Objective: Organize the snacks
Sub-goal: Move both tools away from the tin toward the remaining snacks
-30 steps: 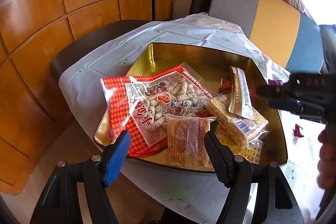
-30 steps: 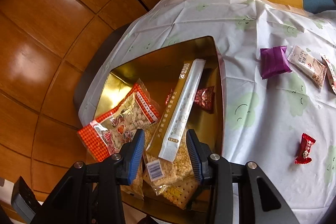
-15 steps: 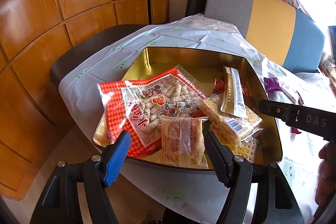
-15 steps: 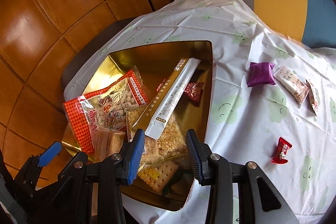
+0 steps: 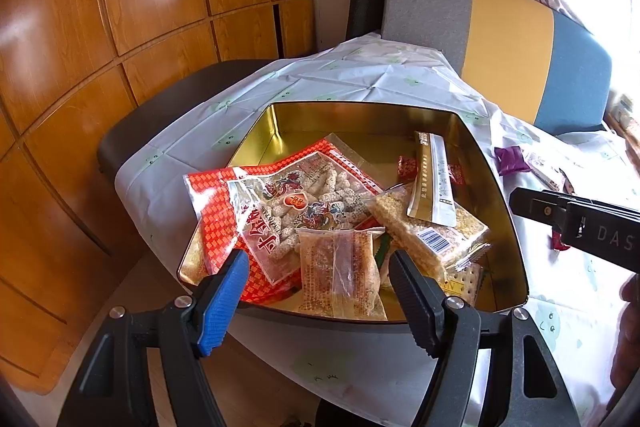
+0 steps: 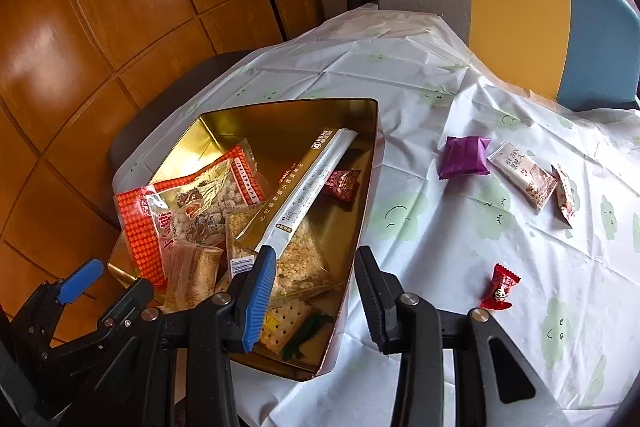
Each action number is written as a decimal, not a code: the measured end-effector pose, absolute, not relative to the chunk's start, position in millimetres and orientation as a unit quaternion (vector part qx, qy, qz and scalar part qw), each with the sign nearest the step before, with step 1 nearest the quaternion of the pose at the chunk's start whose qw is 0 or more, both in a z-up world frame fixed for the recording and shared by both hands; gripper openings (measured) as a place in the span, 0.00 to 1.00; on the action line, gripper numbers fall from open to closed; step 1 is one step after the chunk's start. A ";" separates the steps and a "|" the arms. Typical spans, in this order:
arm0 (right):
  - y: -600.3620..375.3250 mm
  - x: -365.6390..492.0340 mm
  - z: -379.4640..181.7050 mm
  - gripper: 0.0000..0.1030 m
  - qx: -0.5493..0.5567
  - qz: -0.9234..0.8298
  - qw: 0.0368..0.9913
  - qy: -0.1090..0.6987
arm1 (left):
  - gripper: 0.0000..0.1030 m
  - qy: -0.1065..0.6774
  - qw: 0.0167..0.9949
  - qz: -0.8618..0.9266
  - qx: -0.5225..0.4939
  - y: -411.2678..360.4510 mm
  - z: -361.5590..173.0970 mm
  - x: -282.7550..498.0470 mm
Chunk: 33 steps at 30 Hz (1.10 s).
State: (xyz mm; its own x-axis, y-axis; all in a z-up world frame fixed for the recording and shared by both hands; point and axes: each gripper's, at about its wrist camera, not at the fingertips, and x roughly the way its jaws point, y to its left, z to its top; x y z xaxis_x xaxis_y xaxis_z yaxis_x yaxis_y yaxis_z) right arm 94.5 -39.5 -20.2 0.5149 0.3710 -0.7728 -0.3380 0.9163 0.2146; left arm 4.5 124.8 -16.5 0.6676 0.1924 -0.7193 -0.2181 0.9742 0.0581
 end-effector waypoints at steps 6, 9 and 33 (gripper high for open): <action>-51.2 92.6 -16.1 0.40 0.020 0.197 0.875 0.442 | 0.71 0.392 0.913 0.109 -0.009 120.1 -15.7 4.6; -57.5 91.6 -14.1 0.40 0.018 0.193 0.878 0.438 | 0.71 0.392 0.914 0.107 -0.005 117.6 -15.3 4.0; -192.5 84.2 -15.9 0.43 -0.027 0.067 0.897 0.436 | 0.71 0.391 0.916 0.085 0.033 84.2 -11.5 8.3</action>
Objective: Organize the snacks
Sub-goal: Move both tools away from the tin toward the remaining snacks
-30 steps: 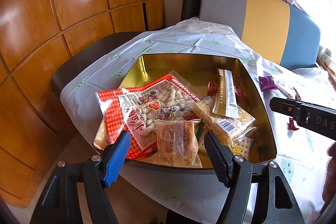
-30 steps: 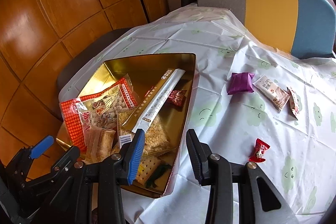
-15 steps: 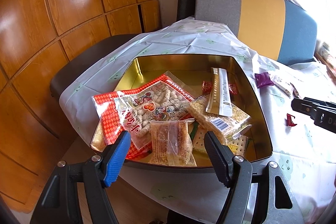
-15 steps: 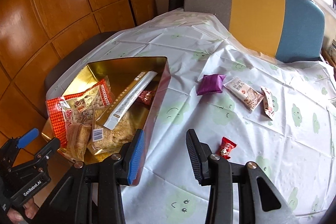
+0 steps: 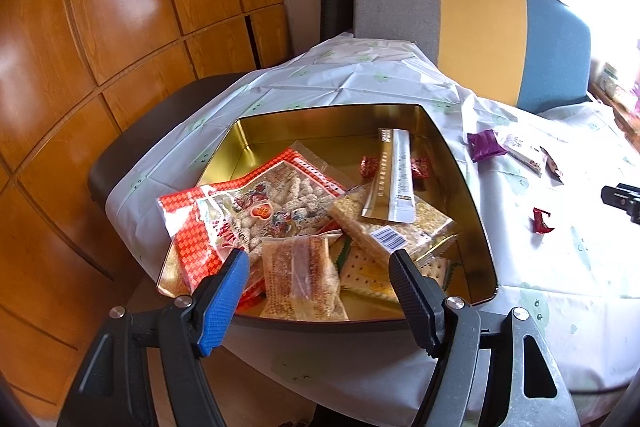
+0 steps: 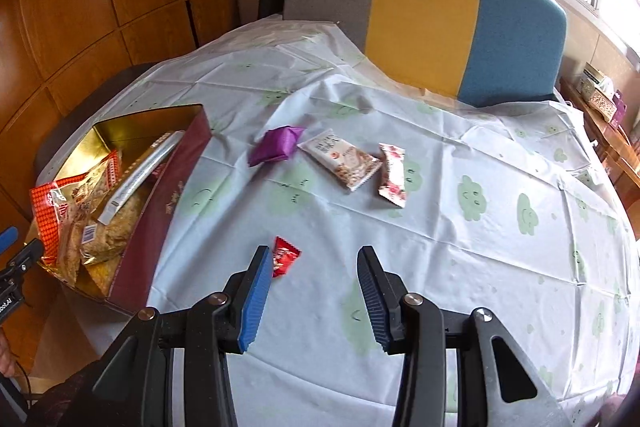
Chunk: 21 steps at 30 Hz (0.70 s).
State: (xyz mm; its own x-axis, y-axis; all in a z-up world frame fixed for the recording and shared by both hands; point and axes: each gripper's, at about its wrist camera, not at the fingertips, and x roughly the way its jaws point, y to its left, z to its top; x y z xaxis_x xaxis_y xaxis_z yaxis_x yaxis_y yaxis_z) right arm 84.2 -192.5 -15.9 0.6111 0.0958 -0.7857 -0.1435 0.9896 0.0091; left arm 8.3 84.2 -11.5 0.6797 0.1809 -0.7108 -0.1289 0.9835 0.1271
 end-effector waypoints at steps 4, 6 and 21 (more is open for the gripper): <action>-225.6 83.4 -17.0 0.43 -0.024 0.037 0.898 0.438 | 0.71 0.393 0.915 0.079 0.041 76.4 -10.9 10.6; -241.8 83.8 -18.3 0.43 -0.023 0.023 0.897 0.440 | 0.71 0.394 0.915 0.076 0.046 71.7 -11.2 11.9; -327.6 91.2 -47.5 0.43 0.030 -0.041 0.878 0.476 | 0.71 0.411 0.907 0.037 0.083 30.5 -10.6 33.5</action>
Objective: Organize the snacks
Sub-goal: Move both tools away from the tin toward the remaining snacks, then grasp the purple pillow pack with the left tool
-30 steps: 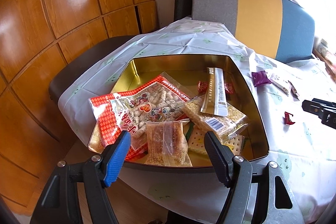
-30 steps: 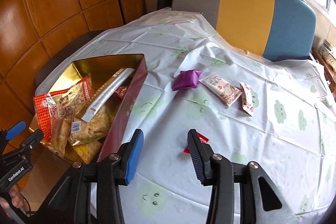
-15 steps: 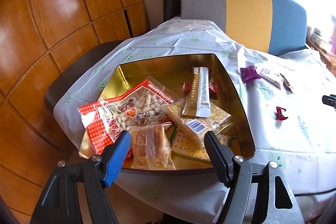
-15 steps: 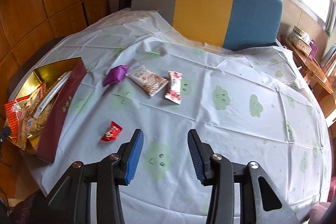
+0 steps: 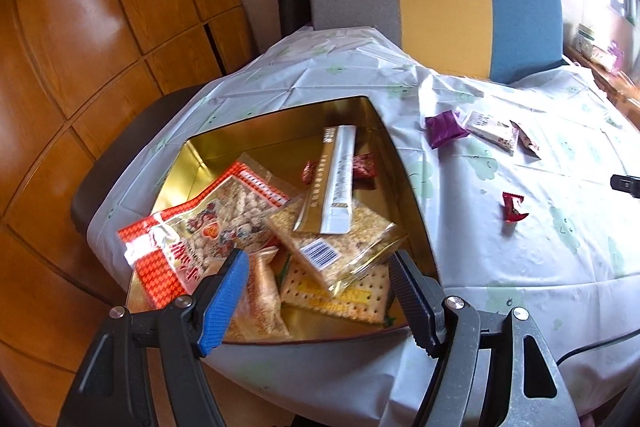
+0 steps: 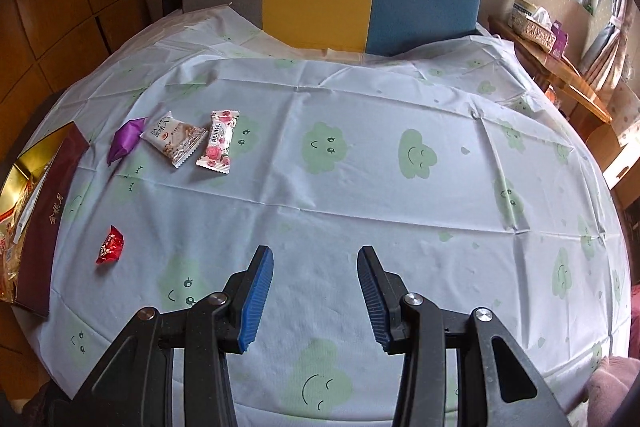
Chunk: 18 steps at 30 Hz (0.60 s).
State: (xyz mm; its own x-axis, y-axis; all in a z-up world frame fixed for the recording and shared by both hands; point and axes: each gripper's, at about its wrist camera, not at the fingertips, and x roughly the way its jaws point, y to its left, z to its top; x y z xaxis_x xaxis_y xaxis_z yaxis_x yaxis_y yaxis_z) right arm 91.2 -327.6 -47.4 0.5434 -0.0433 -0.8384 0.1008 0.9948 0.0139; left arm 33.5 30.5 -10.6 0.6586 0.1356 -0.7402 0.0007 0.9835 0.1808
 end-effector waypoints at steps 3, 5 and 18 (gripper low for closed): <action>-327.6 92.5 -46.3 0.43 0.040 -0.034 0.878 0.475 | 0.71 0.416 0.905 0.019 0.085 18.3 -7.5 44.1; -328.5 93.2 -48.3 0.43 0.051 -0.031 0.874 0.482 | 0.71 0.423 0.902 0.001 0.084 9.3 -5.9 53.4; -337.5 93.6 -46.5 0.43 0.104 -0.026 0.866 0.488 | 0.70 0.478 0.875 -0.067 0.042 -53.6 -6.1 146.9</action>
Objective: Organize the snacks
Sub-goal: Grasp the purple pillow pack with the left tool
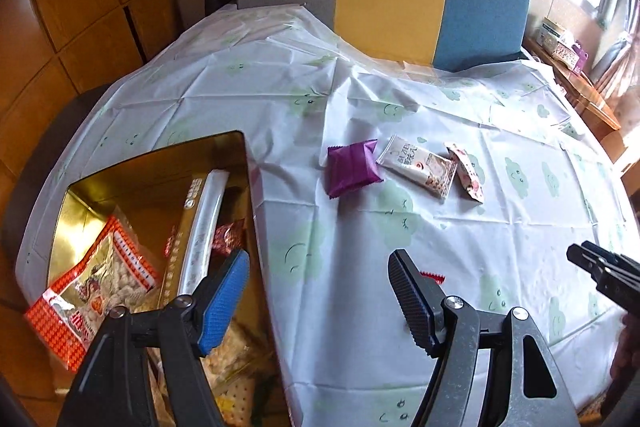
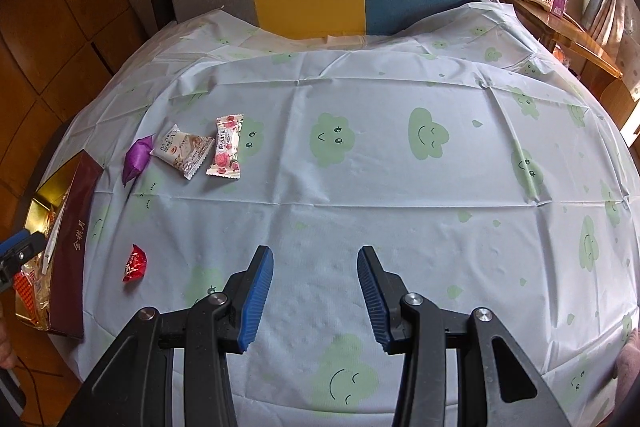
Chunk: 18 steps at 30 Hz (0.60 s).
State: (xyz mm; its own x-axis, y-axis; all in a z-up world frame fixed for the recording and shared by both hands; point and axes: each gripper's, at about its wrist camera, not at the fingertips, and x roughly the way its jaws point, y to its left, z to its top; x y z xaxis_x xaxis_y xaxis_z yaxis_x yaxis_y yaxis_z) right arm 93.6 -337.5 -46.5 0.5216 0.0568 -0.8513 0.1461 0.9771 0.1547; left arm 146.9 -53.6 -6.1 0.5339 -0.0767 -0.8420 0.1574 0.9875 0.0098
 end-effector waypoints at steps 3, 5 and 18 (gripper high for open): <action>-335.1 93.9 -45.6 0.43 0.105 -0.017 0.866 0.489 | 0.69 0.489 0.868 -0.071 0.037 -68.2 -15.0 173.0; -333.1 94.0 -45.1 0.43 0.104 -0.013 0.866 0.489 | 0.62 0.498 0.864 -0.072 0.036 -76.9 -24.2 190.9; -334.8 95.3 -42.2 0.44 0.125 0.005 0.864 0.487 | 0.58 0.529 0.846 -0.045 0.046 -102.1 -79.5 274.6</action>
